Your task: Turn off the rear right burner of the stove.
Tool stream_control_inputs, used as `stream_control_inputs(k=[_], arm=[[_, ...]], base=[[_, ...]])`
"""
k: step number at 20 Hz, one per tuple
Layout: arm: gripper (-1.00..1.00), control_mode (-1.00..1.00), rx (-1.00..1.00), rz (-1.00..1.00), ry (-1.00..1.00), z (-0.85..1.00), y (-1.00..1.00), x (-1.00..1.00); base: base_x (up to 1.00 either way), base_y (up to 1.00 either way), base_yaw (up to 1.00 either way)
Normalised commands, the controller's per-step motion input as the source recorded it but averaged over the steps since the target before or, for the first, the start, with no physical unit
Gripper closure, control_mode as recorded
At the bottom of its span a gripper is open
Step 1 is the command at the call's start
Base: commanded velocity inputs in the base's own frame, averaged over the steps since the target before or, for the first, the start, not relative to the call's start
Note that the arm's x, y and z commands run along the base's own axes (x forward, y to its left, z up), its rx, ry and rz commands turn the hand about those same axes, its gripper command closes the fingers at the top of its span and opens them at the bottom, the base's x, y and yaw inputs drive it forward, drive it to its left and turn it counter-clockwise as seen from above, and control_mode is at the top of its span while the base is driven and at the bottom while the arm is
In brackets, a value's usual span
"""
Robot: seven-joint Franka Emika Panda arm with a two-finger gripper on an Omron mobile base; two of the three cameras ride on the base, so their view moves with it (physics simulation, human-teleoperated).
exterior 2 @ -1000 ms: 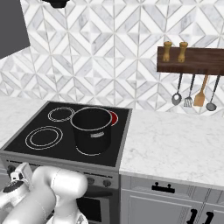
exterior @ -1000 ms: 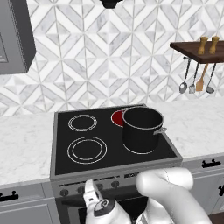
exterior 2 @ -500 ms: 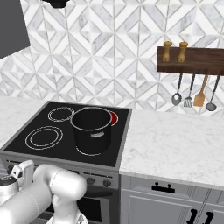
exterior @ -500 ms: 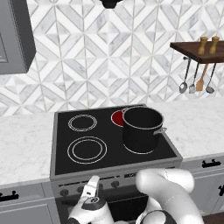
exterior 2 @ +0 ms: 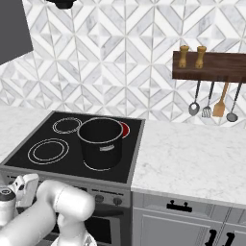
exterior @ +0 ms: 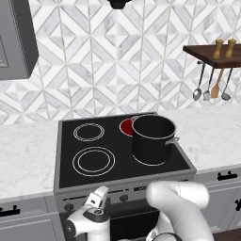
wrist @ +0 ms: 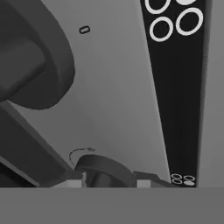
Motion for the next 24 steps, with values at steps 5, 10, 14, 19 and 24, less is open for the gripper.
stream_control_inputs(k=[5, 10, 14, 19, 24], arm=[[1.00, -1.00, 0.68, -0.48, -0.06, 0.00, -0.10, -0.17], [1.00, -1.00, 0.68, -0.49, -0.22, 0.00, -0.11, -0.48], [1.00, -1.00, 0.71, -0.39, -0.35, -0.02, -0.17, -0.77], [1.00, -1.00, 0.81, -0.27, -0.36, 0.00, -0.43, -0.91], [1.00, -1.00, 0.84, -0.21, -0.35, 0.00, -0.69, -0.80]], base=[[0.00, 0.00, 0.00], [0.00, 0.00, 0.00], [0.00, 0.00, 0.00], [0.00, 0.00, 0.00], [0.00, 0.00, 0.00]])
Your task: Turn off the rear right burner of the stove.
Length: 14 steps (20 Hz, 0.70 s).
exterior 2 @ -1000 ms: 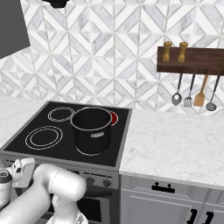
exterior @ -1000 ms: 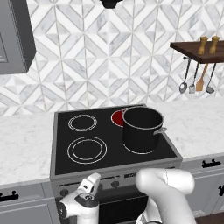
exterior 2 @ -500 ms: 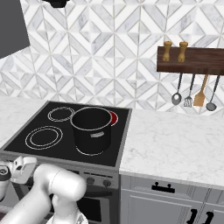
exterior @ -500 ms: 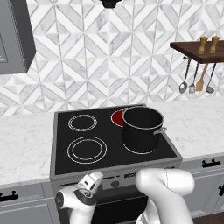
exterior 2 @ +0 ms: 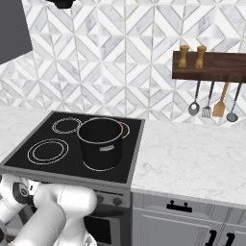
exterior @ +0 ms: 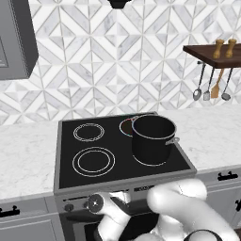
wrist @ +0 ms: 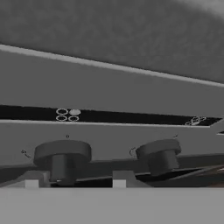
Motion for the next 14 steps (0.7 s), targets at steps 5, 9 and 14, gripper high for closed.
stream_control_inputs(k=[5, 9, 14], arm=[[1.00, -1.00, 0.79, -0.30, -0.35, 0.00, -0.51, -0.27], [1.00, -1.00, 0.79, -0.29, -0.33, 0.00, -0.42, -0.12], [1.00, -1.00, 0.73, -0.26, -0.28, 0.03, -0.26, -0.20]], base=[[0.00, 0.00, 0.00], [0.00, 0.00, 0.00], [0.00, 0.00, 0.00]])
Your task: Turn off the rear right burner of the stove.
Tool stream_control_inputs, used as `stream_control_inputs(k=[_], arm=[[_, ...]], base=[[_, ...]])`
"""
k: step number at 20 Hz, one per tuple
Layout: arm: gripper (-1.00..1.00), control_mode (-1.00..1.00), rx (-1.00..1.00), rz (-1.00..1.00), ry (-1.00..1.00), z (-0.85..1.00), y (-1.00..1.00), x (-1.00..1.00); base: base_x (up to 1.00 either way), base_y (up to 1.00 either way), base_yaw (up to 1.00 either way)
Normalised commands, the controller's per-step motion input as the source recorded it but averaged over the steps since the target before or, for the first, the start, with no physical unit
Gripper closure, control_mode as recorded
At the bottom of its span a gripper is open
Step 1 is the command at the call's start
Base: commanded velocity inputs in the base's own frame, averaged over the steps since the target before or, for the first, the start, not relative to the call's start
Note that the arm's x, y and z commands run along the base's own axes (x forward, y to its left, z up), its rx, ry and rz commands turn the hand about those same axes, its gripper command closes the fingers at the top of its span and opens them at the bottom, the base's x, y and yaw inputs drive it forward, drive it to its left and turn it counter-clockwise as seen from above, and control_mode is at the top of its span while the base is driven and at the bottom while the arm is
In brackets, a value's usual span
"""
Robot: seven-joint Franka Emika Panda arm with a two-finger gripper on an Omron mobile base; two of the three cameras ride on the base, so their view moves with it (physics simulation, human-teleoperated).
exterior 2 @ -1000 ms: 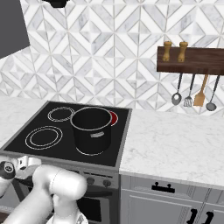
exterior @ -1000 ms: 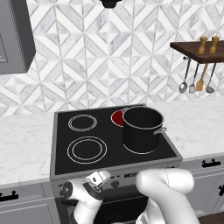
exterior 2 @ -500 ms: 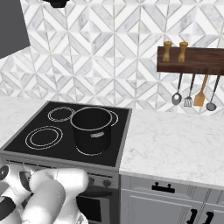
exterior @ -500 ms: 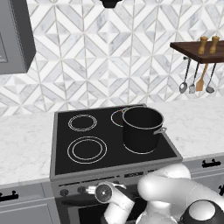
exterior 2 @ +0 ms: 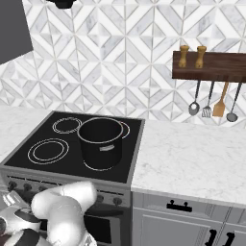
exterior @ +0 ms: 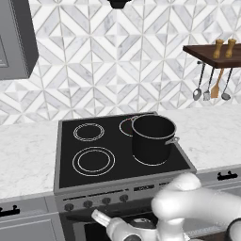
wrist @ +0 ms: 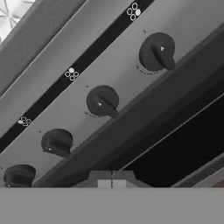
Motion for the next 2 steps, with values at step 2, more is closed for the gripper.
stream_control_inputs(k=[2], arm=[[1.00, -1.00, 0.00, 0.00, 0.00, 0.00, 0.00, 0.00]], base=[[0.00, 0.00, 0.00]])
